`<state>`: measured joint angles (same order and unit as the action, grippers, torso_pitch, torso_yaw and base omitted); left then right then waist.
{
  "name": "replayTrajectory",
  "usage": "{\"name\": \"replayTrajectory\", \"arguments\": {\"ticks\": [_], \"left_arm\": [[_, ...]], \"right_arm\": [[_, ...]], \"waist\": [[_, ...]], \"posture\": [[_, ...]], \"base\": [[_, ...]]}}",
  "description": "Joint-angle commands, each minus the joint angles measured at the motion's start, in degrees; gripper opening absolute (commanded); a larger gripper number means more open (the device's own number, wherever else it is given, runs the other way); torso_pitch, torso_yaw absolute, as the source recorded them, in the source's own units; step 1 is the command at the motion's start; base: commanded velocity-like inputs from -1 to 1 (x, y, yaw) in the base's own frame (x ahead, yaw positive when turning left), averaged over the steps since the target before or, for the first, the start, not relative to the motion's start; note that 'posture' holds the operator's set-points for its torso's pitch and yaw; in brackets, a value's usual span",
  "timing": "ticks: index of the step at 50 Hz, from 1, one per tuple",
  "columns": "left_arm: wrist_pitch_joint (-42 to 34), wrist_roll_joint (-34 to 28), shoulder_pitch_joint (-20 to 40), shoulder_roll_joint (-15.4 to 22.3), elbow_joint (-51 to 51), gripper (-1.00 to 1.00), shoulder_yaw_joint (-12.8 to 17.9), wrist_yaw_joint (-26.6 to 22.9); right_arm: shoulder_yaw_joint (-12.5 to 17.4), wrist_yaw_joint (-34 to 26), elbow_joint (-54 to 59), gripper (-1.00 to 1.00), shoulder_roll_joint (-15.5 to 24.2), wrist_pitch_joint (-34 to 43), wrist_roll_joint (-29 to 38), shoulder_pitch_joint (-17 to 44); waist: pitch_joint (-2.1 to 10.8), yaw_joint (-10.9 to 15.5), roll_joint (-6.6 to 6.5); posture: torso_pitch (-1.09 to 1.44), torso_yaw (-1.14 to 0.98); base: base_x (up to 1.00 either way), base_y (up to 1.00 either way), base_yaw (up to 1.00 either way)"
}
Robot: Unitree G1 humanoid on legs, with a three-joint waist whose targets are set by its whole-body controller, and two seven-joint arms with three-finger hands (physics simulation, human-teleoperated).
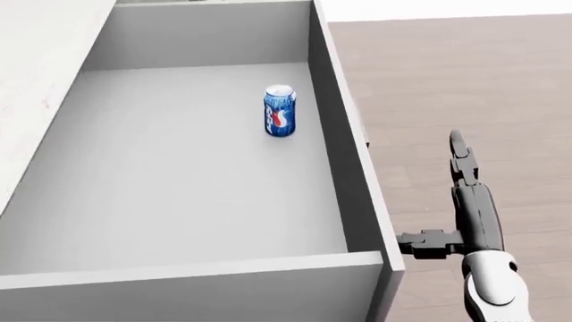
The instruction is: Close the right drawer.
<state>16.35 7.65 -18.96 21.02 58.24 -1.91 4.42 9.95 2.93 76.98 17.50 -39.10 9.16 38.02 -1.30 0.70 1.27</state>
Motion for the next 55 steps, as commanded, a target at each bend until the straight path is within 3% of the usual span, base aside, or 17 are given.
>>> {"name": "replayTrajectory", "arguments": {"ticks": [1,43,55], "left_arm": [[1.08,0.23,0.22,0.39,1.73,1.0,0.58,0.38],[0.98,1.29,0.34,1.85,1.74,1.0,1.26,1.75],[1.2,2.35,0.58,4.31,1.74,1.0,1.72,3.87]], "right_arm": [[-1.46,-2.5,-1.46,1.0,-0.94,-2.09,2.04,1.58],[-6.54,-3.85,-2.14,1.0,-9.42,0.73,10.43,7.18],[-7.33,-4.13,-2.13,1.0,-11.42,1.27,12.45,8.18]], "waist": [[0.86,0.35,0.07],[1.02,0.48,-0.74],[0.97,0.41,-1.01]], "posture": [[0.0,0.0],[0.0,0.0],[0.0,0.0]], "base": [[0.0,0.0,0.0],[0.0,0.0,0.0],[0.0,0.0,0.0]]}}
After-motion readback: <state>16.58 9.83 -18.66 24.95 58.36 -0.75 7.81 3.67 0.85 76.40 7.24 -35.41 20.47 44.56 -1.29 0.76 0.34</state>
